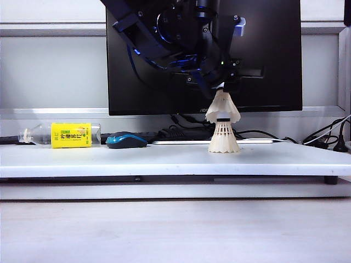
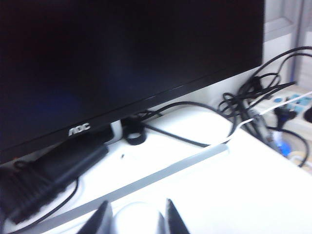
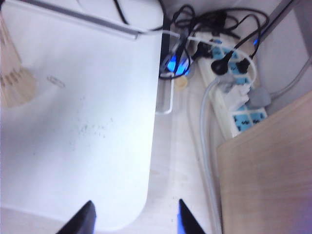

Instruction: Stack the badminton balls on the table vertically.

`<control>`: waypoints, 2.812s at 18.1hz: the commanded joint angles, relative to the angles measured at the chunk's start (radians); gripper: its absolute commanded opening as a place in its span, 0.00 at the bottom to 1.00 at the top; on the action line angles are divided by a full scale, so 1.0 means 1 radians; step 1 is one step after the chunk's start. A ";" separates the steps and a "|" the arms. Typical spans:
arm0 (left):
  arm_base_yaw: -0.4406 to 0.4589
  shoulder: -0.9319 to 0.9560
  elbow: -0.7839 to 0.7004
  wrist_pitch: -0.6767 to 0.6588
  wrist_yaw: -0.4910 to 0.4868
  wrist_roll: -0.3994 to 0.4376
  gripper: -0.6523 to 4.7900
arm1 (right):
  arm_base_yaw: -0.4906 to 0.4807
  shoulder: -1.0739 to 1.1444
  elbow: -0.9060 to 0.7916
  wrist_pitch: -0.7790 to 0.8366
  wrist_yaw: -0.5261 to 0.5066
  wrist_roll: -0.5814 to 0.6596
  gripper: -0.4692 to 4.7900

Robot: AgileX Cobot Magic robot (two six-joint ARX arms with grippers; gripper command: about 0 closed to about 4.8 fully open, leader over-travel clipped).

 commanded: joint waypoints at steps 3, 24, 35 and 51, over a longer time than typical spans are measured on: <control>-0.001 0.028 0.003 0.061 0.010 0.010 0.34 | 0.000 -0.003 0.002 0.013 -0.016 -0.001 0.51; 0.029 -0.137 0.003 -0.059 -0.110 0.113 0.65 | 0.000 -0.003 0.002 0.092 -0.016 0.024 0.49; 0.062 -1.036 -0.016 -0.753 0.004 0.084 0.61 | 0.000 -0.485 0.001 0.117 -0.053 -0.013 0.46; 0.062 -1.894 -0.445 -1.346 0.106 -0.056 0.44 | 0.000 -0.731 -0.354 0.102 -0.519 -0.004 0.34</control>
